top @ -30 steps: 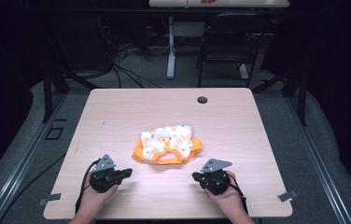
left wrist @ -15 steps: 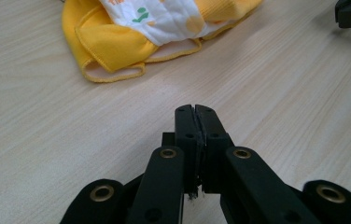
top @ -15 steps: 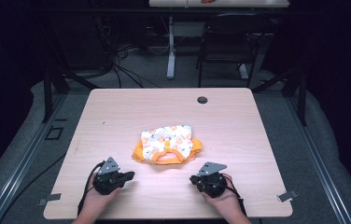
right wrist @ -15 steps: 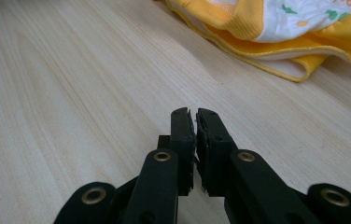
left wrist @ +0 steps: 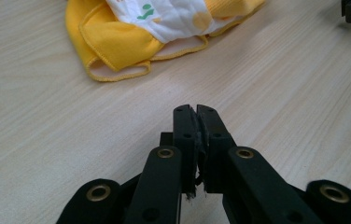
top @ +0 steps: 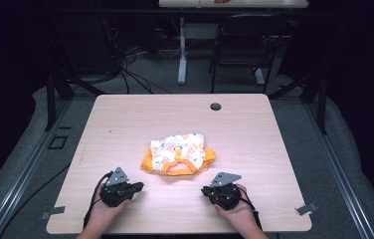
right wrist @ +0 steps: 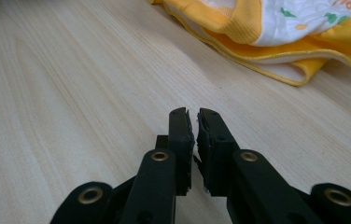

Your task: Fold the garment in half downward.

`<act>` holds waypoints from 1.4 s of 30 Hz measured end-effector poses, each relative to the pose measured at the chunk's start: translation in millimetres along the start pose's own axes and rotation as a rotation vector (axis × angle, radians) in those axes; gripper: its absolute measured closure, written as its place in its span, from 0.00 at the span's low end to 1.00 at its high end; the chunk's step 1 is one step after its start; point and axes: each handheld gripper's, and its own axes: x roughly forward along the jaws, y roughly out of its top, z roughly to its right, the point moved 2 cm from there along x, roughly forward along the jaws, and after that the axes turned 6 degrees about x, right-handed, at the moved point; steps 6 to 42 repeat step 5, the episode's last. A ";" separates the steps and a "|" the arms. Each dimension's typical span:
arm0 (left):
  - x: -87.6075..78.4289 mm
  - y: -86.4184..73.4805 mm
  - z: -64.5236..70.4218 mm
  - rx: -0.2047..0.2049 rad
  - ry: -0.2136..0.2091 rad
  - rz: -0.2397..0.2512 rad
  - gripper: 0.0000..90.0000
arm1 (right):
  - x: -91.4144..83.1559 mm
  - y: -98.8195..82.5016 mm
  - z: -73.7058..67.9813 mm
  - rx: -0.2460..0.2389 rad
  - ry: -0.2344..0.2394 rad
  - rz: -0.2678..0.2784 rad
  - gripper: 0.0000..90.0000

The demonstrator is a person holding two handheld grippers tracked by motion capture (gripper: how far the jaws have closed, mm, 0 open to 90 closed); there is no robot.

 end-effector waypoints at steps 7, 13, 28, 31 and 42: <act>-0.5 0.4 -1.2 -0.010 0.002 0.008 0.92 | -0.2 -1.0 3.2 0.009 -0.009 -0.001 0.91; -0.5 0.4 -1.2 -0.010 0.002 0.008 0.92 | -0.2 -1.0 3.2 0.009 -0.009 -0.001 0.91; -0.5 0.4 -1.2 -0.010 0.002 0.008 0.92 | -0.2 -1.0 3.2 0.009 -0.009 -0.001 0.91; -0.5 0.4 -1.2 -0.010 0.002 0.008 0.92 | -0.2 -1.0 3.2 0.009 -0.009 -0.001 0.91; -0.5 0.4 -1.2 -0.010 0.002 0.008 0.92 | -0.2 -1.0 3.2 0.009 -0.009 -0.001 0.91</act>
